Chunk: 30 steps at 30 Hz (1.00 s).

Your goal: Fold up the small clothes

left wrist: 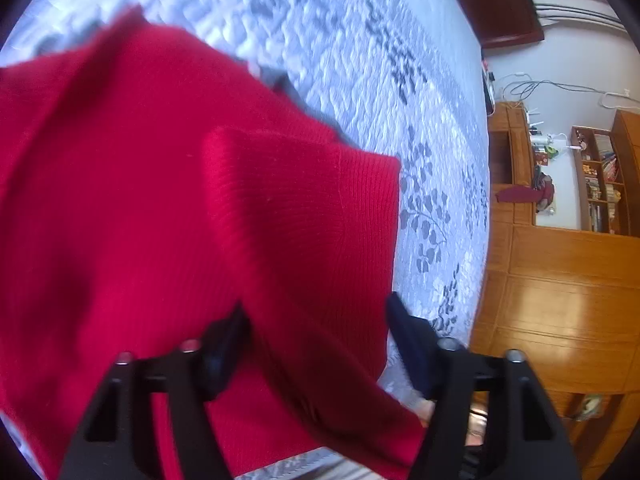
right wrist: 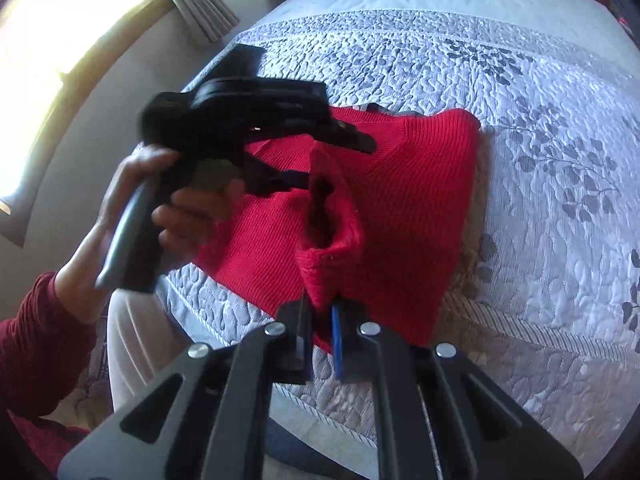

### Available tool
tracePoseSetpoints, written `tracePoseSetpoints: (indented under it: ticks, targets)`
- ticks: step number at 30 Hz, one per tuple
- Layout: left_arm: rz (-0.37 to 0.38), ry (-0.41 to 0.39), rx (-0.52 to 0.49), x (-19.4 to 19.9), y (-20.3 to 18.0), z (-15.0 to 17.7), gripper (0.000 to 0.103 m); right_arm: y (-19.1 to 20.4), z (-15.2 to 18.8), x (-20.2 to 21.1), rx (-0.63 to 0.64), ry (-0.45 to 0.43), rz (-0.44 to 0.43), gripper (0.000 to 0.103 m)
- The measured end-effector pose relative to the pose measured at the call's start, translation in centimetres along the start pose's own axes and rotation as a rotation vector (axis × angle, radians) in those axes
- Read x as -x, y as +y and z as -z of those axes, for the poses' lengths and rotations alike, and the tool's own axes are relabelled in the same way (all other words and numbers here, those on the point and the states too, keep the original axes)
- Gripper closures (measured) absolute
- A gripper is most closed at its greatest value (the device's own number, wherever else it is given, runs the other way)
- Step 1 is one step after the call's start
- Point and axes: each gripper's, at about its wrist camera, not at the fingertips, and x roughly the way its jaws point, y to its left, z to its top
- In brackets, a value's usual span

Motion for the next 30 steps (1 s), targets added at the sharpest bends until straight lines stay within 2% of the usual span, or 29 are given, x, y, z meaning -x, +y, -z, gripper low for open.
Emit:
tracePoseSetpoints:
  ticks: [1,4,8,10,13,16,23,30]
  targets:
    - [-0.004,0.009,0.012,-0.3,0.2,-0.3,0.056,-0.1,0.0,0.2,-0.004,-0.006,-0.006,0.097]
    - [0.005,0.026,0.026,-0.8,0.2,-0.9,0.066,-0.3,-0.1,0.8,-0.005,-0.019,-0.004,0.097]
    - [0.011,0.026,0.039,-1.1,0.0,-2.0,0.071,-0.3,0.0,1.3,-0.001,-0.025,-0.012,0.097]
    - [0.001,0.031,0.028,-1.3,-0.3,-2.3,0.083,-0.1,0.1,1.3,0.003,-0.025,-0.015,0.097]
    - [-0.005,0.022,0.014,-1.4,-0.9,-2.7,0.088,0.3,0.0,1.2,0.0,-0.023,-0.026,0.097]
    - [-0.016,-0.017,-0.065,-0.1,-2.3,-2.7,0.089,1.2,-0.4,0.9,0.001,-0.019,-0.056,0.097]
    - [-0.039,-0.128,-0.217,6.3,-4.4,-3.3,0.089,6.0,-3.0,-0.2,0.078,-0.023,-0.122,0.097]
    - [-0.078,-0.21,-0.253,12.3,-2.5,-4.7,0.089,11.7,-5.6,-4.1,0.161,0.014,-0.162,0.097]
